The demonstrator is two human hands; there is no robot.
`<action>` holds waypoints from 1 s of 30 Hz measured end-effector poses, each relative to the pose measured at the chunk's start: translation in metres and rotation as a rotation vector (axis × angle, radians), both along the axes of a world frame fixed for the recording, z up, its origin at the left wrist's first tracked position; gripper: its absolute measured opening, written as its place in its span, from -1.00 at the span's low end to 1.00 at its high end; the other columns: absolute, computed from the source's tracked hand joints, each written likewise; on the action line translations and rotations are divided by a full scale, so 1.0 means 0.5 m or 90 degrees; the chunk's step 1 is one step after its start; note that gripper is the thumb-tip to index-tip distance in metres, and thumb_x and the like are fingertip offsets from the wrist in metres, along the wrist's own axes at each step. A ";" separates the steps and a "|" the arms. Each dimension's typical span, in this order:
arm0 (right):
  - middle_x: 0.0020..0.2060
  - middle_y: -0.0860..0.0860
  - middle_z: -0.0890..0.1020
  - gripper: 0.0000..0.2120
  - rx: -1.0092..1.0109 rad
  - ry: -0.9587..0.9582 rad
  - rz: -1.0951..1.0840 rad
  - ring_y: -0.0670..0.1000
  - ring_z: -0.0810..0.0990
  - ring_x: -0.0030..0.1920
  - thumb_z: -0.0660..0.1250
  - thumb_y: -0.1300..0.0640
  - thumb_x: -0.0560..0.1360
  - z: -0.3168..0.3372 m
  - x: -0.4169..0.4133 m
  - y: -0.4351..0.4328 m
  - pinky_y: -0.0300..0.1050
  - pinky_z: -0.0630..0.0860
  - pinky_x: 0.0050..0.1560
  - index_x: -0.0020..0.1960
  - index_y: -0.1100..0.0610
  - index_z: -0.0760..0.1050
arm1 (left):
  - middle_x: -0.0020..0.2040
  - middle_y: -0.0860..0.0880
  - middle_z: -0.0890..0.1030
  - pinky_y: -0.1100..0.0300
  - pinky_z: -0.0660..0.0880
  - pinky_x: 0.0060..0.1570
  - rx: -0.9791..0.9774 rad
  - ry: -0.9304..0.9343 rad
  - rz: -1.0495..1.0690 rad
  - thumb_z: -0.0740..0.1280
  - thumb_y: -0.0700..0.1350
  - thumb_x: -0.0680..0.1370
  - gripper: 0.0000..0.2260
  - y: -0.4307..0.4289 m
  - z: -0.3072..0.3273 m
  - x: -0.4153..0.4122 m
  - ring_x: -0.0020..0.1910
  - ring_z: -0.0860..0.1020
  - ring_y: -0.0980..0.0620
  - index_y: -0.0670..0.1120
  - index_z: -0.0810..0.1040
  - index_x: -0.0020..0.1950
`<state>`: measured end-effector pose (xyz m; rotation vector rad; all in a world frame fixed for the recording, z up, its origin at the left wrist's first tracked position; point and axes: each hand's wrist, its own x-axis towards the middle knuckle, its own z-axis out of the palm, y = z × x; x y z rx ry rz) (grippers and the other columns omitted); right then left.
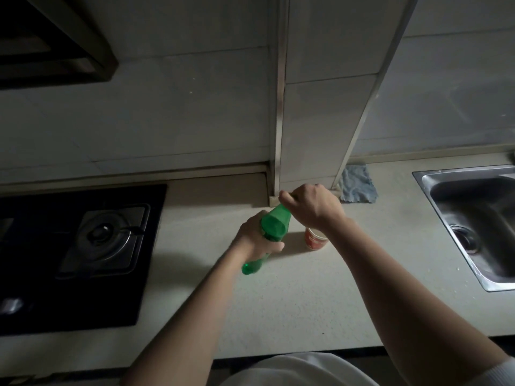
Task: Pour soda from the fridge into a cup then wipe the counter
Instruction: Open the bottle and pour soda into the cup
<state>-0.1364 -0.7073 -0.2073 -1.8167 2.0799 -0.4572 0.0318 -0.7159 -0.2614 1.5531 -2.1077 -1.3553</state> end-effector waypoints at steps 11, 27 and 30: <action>-0.57 -0.02 0.31 -0.42 -0.028 0.043 0.066 -0.01 0.27 -0.58 0.05 -0.25 0.59 0.006 0.003 0.003 -0.22 0.18 -0.51 -0.45 0.10 0.30 | -0.01 0.08 0.61 0.19 0.49 -0.08 0.055 -0.020 -0.062 0.55 -0.09 0.32 -0.54 -0.016 0.019 0.019 -0.03 0.57 0.05 0.04 0.49 0.16; -0.13 0.07 0.64 -0.69 0.042 -0.061 0.098 0.05 0.61 -0.18 0.19 -0.12 0.60 0.029 -0.024 0.006 -0.03 0.58 -0.22 0.10 0.11 0.51 | -0.13 0.06 0.57 0.19 0.47 -0.24 -0.100 -0.031 0.072 0.48 -0.14 0.34 -0.66 -0.015 -0.007 0.009 -0.16 0.55 0.08 -0.03 0.43 0.03; 0.11 0.06 0.65 -0.66 0.080 -0.081 0.161 -0.03 0.60 -0.04 0.26 -0.07 0.59 0.039 -0.034 0.011 -0.10 0.56 -0.03 0.29 0.07 0.46 | -0.15 0.05 0.57 0.18 0.51 -0.22 -0.118 -0.038 0.056 0.47 -0.17 0.34 -0.68 -0.014 -0.013 0.011 -0.17 0.56 0.06 -0.04 0.43 0.01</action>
